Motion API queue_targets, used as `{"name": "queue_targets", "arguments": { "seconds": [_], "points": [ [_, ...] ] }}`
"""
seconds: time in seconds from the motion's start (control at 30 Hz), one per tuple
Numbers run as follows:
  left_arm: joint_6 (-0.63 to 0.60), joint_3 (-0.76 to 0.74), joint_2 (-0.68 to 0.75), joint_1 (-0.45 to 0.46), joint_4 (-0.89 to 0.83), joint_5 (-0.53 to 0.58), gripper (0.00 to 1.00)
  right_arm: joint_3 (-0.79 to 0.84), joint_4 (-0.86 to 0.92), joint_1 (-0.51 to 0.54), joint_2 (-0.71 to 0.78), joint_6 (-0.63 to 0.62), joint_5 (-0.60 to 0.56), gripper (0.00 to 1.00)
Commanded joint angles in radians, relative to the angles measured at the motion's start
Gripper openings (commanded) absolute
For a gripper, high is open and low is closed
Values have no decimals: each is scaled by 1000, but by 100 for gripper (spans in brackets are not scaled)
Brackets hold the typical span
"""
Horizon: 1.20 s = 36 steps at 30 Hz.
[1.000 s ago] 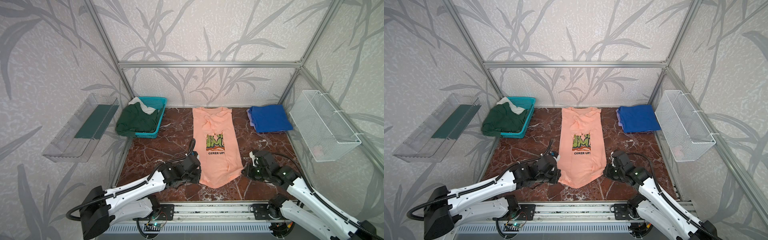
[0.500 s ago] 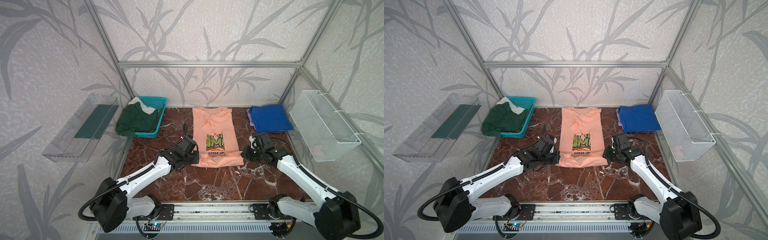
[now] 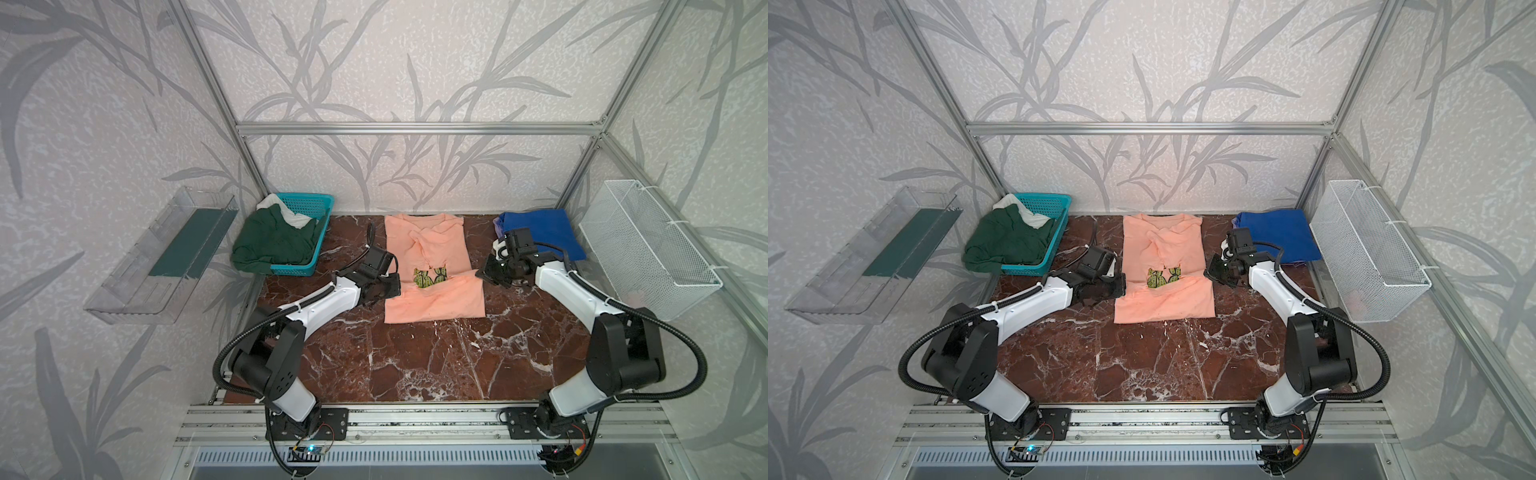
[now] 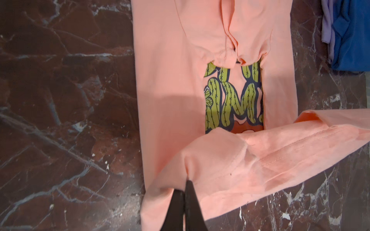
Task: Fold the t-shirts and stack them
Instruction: 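Lift the near hem with both grippers and fold it away toward the collar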
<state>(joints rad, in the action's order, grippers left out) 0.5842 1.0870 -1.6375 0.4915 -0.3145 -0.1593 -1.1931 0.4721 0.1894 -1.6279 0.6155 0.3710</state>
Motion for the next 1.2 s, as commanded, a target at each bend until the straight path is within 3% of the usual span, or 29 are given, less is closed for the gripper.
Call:
{"name": "queue_targets", "arguments": {
  "seconds": [0.0,0.5,0.53,0.57,0.6,0.63,0.7,0.8,0.87,0.93,1.17],
  "points": [
    [-31,75,-46,-24,17,-51,0,-92,36,-5,-70,-34,52,0],
    [-17,293,-275,-135,28,-203,0,-298,97,-30,-338,-49,75,0],
    [-17,303,-293,-141,36,-218,16,-309,107,-35,-349,-52,74,3],
    [-13,308,-305,-144,40,-225,30,-317,114,-40,-357,-57,78,18],
    [-9,307,-314,-149,49,-229,42,-321,120,-48,-360,-61,81,41],
    [-5,300,-317,-154,63,-230,49,-320,121,-55,-359,-62,85,58],
    [4,275,-308,-160,86,-231,65,-301,114,-68,-345,-65,89,75],
    [0,229,-262,-166,102,-198,76,-248,92,-86,-295,-72,83,91],
    [-9,197,-220,-169,100,-164,87,-217,84,-92,-260,-75,76,98],
    [-16,162,-173,-171,97,-129,99,-184,79,-97,-226,-84,78,99],
    [-35,45,-35,-172,79,-70,99,-7,56,-97,-115,-87,78,99]
  ]
}}
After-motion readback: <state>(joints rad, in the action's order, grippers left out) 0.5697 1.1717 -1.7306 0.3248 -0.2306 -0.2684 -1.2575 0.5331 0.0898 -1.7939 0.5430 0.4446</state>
